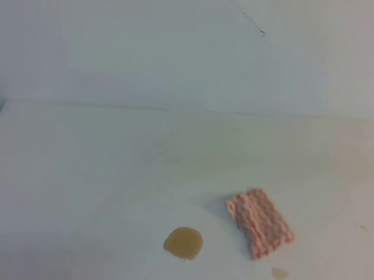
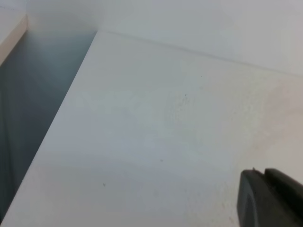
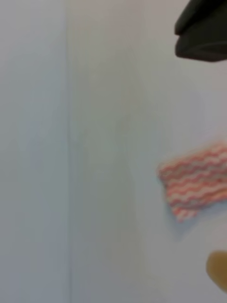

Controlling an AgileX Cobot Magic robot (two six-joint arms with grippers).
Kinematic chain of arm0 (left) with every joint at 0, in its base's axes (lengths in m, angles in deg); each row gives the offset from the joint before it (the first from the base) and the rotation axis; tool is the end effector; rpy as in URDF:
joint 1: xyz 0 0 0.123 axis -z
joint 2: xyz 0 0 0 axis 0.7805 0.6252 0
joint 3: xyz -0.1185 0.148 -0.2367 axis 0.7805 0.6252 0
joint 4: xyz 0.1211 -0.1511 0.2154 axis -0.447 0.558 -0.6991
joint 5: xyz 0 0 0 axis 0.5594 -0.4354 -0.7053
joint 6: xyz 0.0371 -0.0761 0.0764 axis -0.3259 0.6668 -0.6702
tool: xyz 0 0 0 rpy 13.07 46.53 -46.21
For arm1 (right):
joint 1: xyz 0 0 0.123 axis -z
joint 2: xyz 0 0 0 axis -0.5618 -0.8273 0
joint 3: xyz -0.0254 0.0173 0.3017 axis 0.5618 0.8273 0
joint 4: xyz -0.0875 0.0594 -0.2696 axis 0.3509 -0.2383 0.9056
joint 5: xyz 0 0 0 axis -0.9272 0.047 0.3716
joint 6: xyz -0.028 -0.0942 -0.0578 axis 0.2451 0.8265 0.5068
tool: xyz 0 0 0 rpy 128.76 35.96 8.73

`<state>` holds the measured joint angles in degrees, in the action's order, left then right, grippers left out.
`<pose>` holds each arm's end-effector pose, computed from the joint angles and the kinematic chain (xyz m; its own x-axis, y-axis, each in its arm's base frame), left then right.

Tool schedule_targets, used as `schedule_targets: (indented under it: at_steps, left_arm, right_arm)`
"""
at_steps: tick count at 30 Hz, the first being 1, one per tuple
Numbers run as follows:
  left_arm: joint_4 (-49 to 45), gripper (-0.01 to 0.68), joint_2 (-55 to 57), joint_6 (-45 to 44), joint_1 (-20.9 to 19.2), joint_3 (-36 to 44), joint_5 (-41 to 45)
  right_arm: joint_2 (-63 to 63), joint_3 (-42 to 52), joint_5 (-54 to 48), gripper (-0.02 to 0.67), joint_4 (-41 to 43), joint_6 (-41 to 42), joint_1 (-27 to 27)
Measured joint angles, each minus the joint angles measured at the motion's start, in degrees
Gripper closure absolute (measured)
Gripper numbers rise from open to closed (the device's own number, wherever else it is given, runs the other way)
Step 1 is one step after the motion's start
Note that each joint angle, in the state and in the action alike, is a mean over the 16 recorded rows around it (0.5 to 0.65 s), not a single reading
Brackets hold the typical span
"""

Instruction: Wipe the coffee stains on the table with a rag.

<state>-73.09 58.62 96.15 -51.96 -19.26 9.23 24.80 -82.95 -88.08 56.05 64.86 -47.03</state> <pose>0.0963 -0.0035 0.1785 -0.2311 -0.3321 -0.9145 -0.0500 0.9428 -0.3297 0.2306 0.0559 0.3159 -0.4669 0.1173 -0.8765 -0.1489 0.9666 0.2087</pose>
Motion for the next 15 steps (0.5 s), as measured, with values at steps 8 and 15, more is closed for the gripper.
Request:
schedule_targets:
  at_steps: [8, 15]
  left_arm:
    - [0.0, 0.672, 0.0, 0.0, 0.0, 0.0, 0.0]
    - [0.0, 0.672, 0.0, 0.0, 0.0, 0.0, 0.0]
  right_arm:
    - [-11.5, -2.6, -0.3, 0.652, -10.1, 10.6, -7.6]
    - [-20.1, -3.6, 4.1, 0.652, -19.7, 15.9, -10.3]
